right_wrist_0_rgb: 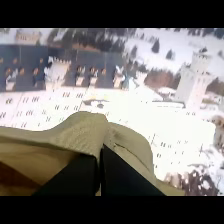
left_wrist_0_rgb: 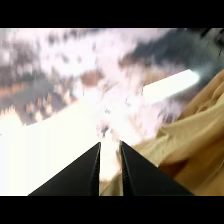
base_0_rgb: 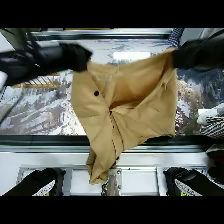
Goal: Fold the clothes and pants, and hang the long-sleeved shirts on hangers.
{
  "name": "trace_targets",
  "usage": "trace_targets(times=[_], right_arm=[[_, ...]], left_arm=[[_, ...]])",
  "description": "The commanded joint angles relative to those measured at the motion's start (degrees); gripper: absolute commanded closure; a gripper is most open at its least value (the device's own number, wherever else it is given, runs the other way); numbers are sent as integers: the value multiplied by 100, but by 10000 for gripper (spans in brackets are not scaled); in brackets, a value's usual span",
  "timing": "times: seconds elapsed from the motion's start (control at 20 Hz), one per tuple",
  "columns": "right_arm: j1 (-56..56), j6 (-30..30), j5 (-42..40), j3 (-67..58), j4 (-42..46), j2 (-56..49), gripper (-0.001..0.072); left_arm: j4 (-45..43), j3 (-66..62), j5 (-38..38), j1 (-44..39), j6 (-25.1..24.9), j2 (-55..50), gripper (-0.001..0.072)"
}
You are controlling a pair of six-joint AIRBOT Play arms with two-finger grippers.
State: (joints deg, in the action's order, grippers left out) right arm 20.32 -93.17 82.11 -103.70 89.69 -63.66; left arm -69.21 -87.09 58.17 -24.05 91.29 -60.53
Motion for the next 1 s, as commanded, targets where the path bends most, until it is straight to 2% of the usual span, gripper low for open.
trace_targets(times=[0.0,0.35,0.5,0.6,0.65,0.75,0.95], right_arm=[[48,22,170,994,13,-66,691],[46,-52,-1810,3287,9,-170,684],[46,-221,-2092,3462,-66,-391,653],[46,-223,-2210,3458,-127,-398,223],[46,-223,-2208,3449,-120,-352,173],[35,-396,-2020,3451,-120,-164,174],[109,-1145,-1185,3635,-127,136,174]], left_arm=[[-31,809,590,11,28,-133,678],[-28,2343,566,-538,85,278,677],[-26,2833,426,-684,116,466,677],[-17,2990,297,-684,116,573,677],[-26,3018,269,-675,116,608,677],[-20,3014,286,-625,116,610,677],[-24,3014,267,-632,114,605,677]])
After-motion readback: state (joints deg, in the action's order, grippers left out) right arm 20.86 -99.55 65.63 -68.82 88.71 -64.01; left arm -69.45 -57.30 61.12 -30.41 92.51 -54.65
